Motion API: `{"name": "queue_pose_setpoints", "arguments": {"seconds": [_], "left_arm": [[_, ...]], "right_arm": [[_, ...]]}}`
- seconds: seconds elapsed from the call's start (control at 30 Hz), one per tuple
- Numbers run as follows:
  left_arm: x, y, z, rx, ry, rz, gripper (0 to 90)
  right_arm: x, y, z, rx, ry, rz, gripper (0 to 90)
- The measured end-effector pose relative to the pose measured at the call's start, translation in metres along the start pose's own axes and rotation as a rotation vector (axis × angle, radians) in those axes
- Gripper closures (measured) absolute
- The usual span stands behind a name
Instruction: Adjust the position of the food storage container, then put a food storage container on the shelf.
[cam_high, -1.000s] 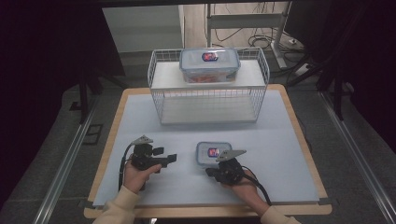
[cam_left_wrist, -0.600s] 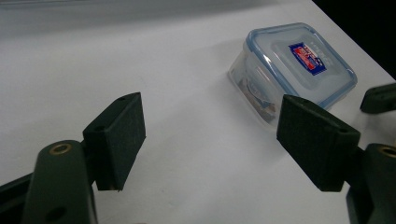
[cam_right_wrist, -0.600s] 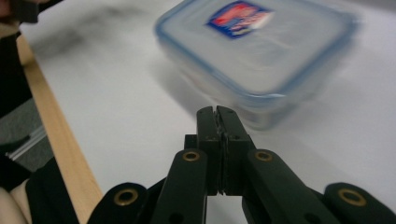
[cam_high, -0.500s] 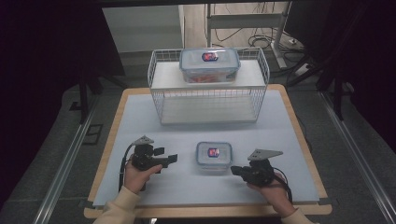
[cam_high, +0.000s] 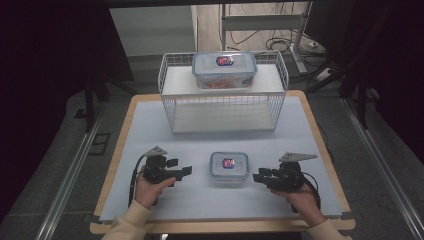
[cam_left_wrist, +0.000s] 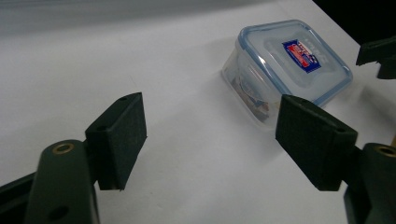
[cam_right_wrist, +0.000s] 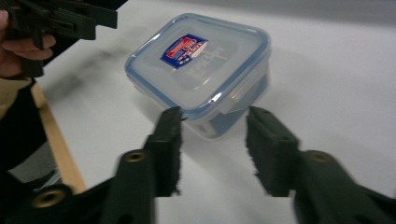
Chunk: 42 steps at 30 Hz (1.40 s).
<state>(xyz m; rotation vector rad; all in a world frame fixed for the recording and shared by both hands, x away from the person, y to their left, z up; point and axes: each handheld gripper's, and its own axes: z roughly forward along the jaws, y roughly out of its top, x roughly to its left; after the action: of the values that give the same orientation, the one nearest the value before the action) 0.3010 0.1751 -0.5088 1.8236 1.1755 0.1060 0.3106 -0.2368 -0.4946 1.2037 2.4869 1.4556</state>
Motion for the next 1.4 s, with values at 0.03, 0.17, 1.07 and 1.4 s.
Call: {"name": "queue_pose_setpoints", "arguments": {"seconds": [0.03, 0.17, 1.07, 1.4], "left_arm": [[-0.001, 0.000, 0.000, 0.000, -0.004, -0.003, 24.7], [-0.002, 0.001, 0.000, 0.000, -0.016, -0.018, 22.0], [-0.019, 0.023, 0.062, 0.048, -0.185, -0.147, 22.4], [-0.013, 0.022, 0.080, 0.102, -0.235, -0.193, 24.2]], "right_arm": [[0.000, 0.001, 0.000, 0.002, 0.002, 0.005, 49.0], [0.000, 0.002, 0.001, 0.001, 0.005, 0.027, 39.1], [-0.012, 0.027, 0.039, 0.027, 0.040, 0.133, 27.7], [-0.023, 0.027, 0.057, 0.073, 0.077, 0.209, 25.9]]}}
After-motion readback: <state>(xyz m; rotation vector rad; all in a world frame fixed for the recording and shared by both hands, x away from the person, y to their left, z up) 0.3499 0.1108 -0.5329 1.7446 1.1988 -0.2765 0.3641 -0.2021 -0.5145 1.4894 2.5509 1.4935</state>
